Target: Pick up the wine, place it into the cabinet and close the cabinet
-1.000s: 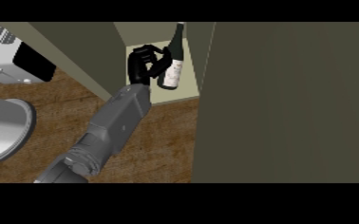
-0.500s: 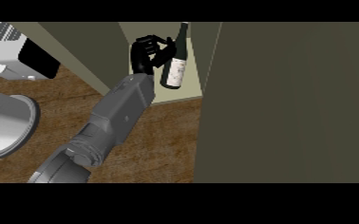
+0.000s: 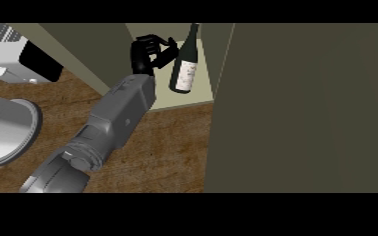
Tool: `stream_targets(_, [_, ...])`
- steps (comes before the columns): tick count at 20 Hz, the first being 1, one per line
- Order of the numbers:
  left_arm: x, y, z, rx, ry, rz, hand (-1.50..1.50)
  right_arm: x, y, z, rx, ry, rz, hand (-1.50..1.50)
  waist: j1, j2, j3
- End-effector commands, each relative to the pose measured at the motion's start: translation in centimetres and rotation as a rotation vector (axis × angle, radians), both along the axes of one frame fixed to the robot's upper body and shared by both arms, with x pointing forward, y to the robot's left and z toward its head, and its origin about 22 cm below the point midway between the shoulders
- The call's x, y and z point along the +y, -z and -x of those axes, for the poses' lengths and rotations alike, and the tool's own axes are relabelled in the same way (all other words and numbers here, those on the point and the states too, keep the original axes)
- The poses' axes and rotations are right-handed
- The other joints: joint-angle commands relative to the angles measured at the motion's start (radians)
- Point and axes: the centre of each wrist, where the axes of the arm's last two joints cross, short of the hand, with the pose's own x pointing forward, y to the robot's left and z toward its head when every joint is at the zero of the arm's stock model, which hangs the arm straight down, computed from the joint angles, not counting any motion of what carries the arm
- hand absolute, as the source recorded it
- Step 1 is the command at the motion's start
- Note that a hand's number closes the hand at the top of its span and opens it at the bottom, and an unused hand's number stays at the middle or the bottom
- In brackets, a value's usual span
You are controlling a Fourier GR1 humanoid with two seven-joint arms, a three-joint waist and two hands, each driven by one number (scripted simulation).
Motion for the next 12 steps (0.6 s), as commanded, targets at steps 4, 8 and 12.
stream_targets(4, [2.1, -0.7, -0.6, -0.029, -0.065, -0.24, 1.5, -0.1, 0.0, 0.3, -0.016, -0.02, -0.001, -1.5, -0.004, 0.006, 0.0])
stream_targets(8, [4.0, 1.1, 0.2, 0.002, -0.128, -0.329, 1.5, 0.1, 0.1, 0.4, -0.026, -0.026, -0.012, -1.5, -0.015, 0.02, -0.001])
stream_targets(12, [4.5, 1.6, 0.4, 0.043, -0.158, -0.345, 1.5, 0.1, -0.2, 0.3, -0.026, -0.043, -0.007, -1.5, -0.017, 0.019, -0.002])
